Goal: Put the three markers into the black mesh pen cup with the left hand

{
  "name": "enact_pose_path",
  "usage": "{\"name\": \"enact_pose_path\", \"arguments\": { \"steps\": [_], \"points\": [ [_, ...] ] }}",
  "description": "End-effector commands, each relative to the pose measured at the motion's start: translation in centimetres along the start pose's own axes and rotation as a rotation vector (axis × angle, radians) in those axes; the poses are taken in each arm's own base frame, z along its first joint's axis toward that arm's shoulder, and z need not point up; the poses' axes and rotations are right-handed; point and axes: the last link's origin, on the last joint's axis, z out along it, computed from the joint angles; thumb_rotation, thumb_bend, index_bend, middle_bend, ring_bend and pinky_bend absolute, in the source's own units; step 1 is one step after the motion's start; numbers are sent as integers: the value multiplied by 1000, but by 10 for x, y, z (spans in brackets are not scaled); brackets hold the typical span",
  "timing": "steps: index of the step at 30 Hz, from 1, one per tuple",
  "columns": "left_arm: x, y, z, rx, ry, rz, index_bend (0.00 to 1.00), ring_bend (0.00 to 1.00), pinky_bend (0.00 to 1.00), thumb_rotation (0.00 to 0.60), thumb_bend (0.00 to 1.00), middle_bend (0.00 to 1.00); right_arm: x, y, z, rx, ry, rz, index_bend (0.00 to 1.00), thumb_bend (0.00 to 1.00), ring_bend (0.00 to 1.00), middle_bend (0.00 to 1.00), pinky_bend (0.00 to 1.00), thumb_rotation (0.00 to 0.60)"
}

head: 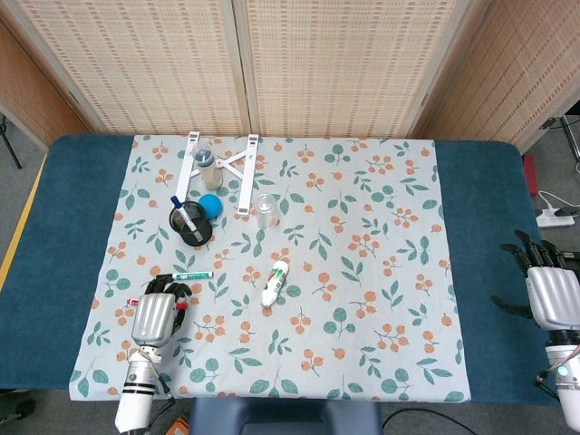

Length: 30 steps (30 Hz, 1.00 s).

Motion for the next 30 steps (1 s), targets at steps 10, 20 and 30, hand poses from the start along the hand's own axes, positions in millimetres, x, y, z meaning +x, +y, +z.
{"name": "enact_pose_path", "arguments": {
  "steps": [10, 20, 30],
  "points": [
    [-13, -14, 5, 33, -33, 23, 469, 230, 229, 600, 333, 439, 0, 0, 0, -5, 1, -3, 240, 25, 162, 65, 94, 600],
    [-25, -23, 6, 54, -57, 29, 470, 230, 229, 600, 332, 432, 1, 1, 0, -7, 4, -4, 240, 25, 162, 65, 94, 600],
    [-26, -33, 15, 67, -39, 53, 497, 238, 229, 600, 334, 466, 1, 1, -1, -8, 6, -3, 240, 25, 162, 65, 95, 600]
  ]
}}
